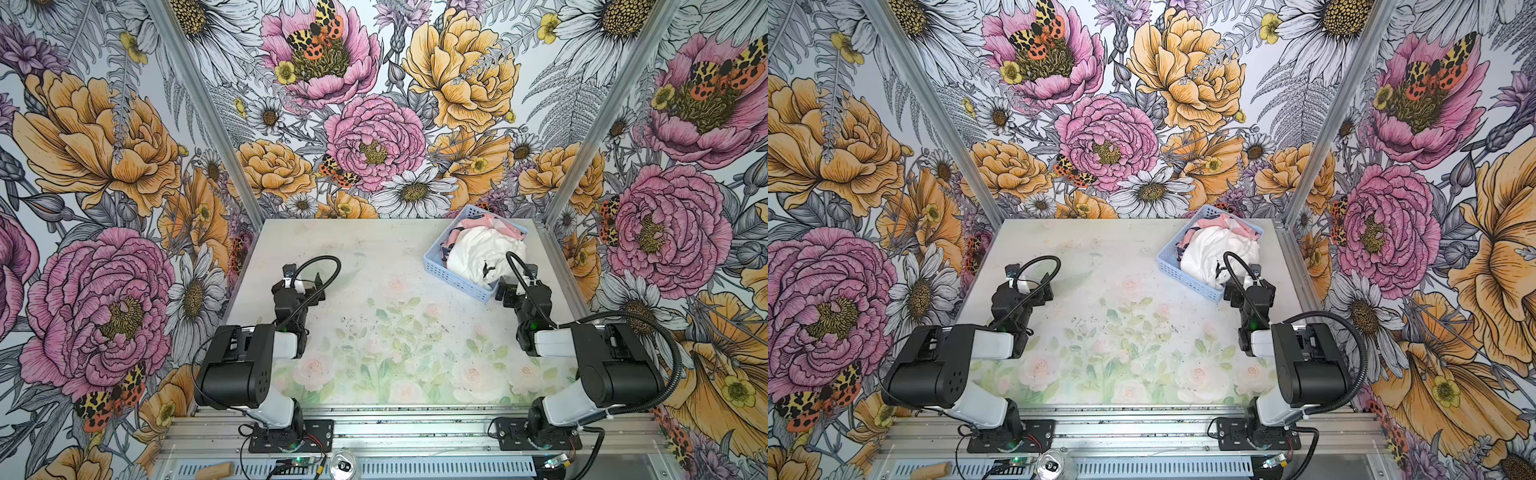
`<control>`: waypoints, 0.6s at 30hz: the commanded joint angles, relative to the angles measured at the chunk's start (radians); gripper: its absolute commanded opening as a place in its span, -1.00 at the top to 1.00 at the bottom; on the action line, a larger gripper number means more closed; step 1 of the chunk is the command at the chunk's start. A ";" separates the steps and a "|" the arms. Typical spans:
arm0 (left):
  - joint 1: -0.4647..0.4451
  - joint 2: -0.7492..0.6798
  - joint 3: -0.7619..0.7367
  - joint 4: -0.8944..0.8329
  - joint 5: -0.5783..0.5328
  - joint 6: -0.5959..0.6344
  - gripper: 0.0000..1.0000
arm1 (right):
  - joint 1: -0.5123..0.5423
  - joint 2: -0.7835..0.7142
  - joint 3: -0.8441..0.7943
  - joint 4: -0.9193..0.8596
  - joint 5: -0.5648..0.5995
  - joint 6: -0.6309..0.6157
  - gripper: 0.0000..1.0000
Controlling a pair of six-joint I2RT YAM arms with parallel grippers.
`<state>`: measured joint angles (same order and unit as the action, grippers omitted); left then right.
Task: Fold and stack the mixed laundry pile
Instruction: 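Move both grippers forward from rest toward the blue basket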
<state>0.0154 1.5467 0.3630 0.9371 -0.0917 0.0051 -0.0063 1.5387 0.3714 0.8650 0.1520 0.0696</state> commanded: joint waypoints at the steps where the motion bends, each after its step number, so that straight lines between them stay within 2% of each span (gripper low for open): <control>1: -0.009 0.003 0.019 -0.008 -0.002 -0.001 -0.98 | 0.001 -0.002 0.023 -0.003 -0.029 0.005 -0.99; 18: -0.025 0.002 0.019 -0.008 -0.039 0.007 -0.98 | 0.000 -0.001 0.023 -0.003 -0.032 0.005 -1.00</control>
<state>-0.0040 1.5467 0.3630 0.9302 -0.1078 0.0059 -0.0063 1.5387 0.3714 0.8650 0.1520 0.0696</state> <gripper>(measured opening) 0.989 0.997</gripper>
